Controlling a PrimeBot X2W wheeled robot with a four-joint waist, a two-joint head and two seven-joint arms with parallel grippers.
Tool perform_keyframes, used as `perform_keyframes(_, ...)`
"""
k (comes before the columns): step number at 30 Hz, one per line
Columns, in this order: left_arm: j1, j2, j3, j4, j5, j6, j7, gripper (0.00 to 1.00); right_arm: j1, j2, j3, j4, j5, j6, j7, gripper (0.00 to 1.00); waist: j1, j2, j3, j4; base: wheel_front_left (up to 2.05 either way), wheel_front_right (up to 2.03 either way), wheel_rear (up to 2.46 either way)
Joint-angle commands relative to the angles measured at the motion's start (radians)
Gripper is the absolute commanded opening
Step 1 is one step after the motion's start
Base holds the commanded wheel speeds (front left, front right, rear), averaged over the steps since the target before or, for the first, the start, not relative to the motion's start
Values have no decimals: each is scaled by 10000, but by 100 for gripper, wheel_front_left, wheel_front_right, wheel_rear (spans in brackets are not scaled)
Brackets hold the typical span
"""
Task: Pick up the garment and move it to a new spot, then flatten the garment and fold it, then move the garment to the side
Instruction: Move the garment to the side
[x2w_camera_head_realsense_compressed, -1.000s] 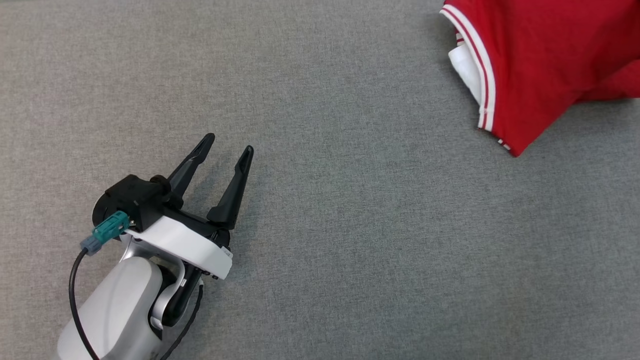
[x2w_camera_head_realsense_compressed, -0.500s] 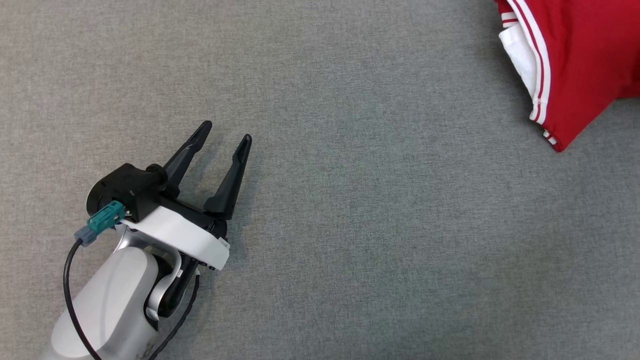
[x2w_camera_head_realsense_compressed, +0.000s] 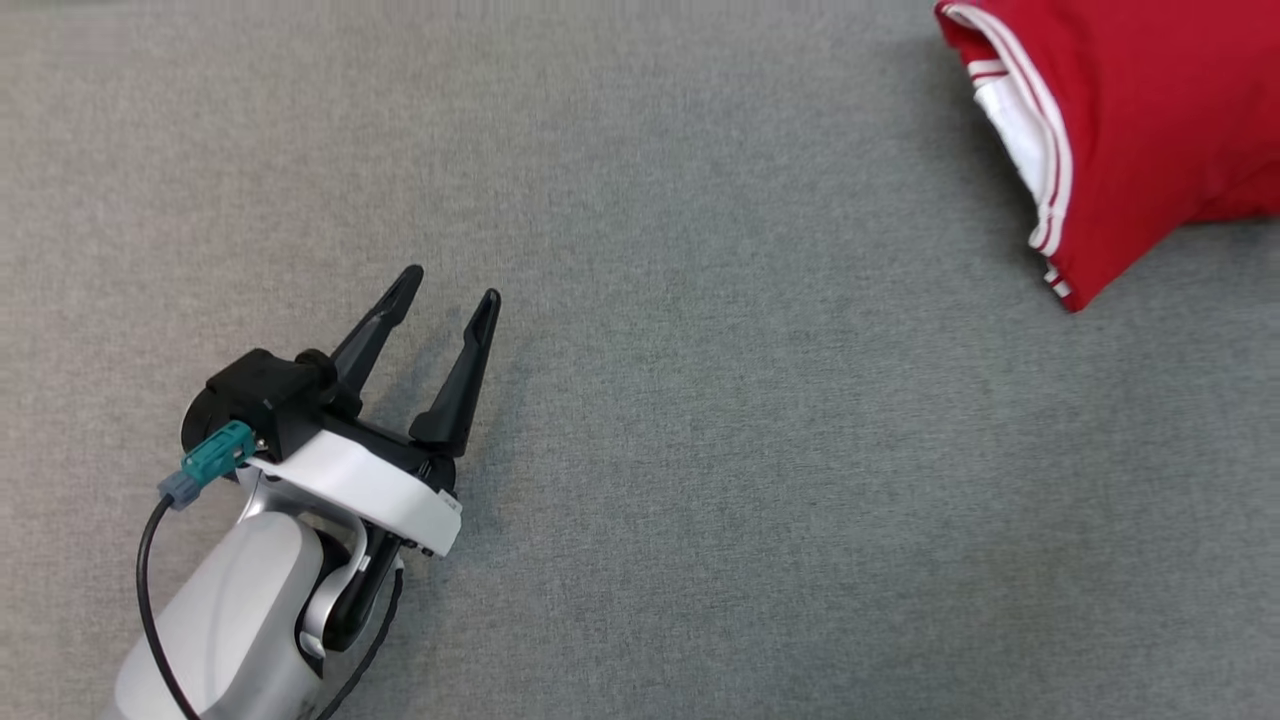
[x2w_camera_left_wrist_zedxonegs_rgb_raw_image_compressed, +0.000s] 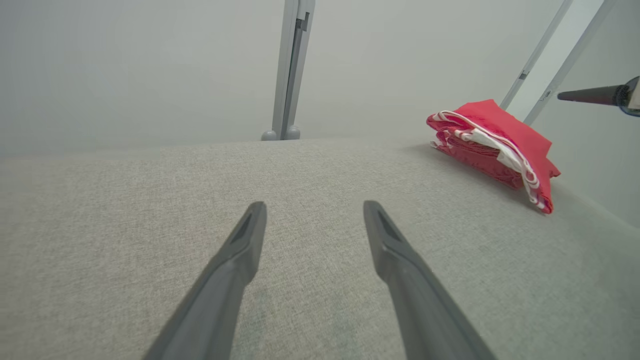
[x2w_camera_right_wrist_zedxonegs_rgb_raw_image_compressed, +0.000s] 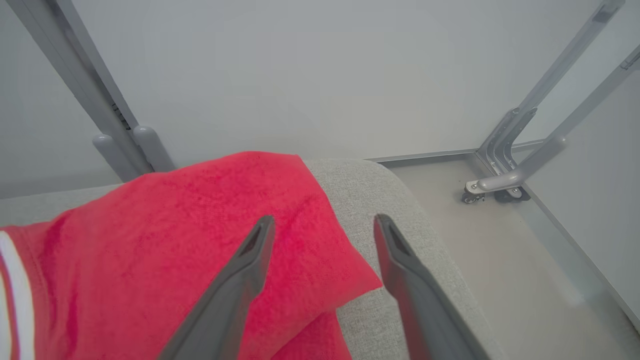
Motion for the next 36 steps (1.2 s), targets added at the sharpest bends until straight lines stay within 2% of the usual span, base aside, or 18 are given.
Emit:
perform_keyframes(1, 131, 26, 55, 40, -84, -2, -63, 100, 159, 80, 33, 26, -113, 3, -163, 100, 0, 0, -439, -137, 0, 0, 0)
perform_keyframes(8, 686, 55, 291, 168, -268, 148, -207, 100, 669, 615, 281, -368, 54, 3, -852, 100, 0, 0, -1550, -350, 0, 0, 0)
perform_keyframes(11, 1155, 119, 569, 104, -407, 303, -296, 100, 1261, 684, 710, -1142, 535, 3, -996, 100, 0, 0, -2245, -447, 0, 0, 0)
perform_keyframes(17, 1791, 318, 983, -153, -540, 560, -337, 100, 2581, 245, 1420, -3267, 1739, 3, -1179, 100, 0, 0, -2976, -347, 0, 0, 0)
perform_keyframes(18, 1791, 318, 983, -153, -540, 560, -337, 100, 2581, 245, 1420, -3267, 1739, 3, -1179, 100, 0, 0, -2976, -347, 0, 0, 0)
perform_keyframes(20, 1970, 351, 1107, -270, -564, 646, -354, 100, 3133, -36, 1517, -4155, 2153, 3, -1271, 100, 0, 0, -3128, -264, 0, 0, 0)
perform_keyframes(21, 2151, 381, 1269, -365, -637, 756, -359, 100, 3731, -265, 1537, -5065, 2541, 3, -1348, 100, 0, 0, -3242, -184, 0, 0, 0)
perform_keyframes(27, 2605, 383, 1688, -650, -688, 976, -388, 100, 5744, -733, 847, -7519, 3027, 3, -1568, 100, 0, 0, -3535, 79, 0, 0, 0)
perform_keyframes(31, 2849, 317, 1872, -754, -608, 995, -393, 100, 7246, -467, 60, -8845, 2725, 5, -1665, 100, 0, 0, -3669, 287, 0, 0, 0)
perform_keyframes(36, 3086, 114, 2154, -959, -410, 1179, -399, 100, 9000, 324, -907, -10245, 2245, 5, -1640, 100, 0, 0, -3724, 491, 0, 0, 0)
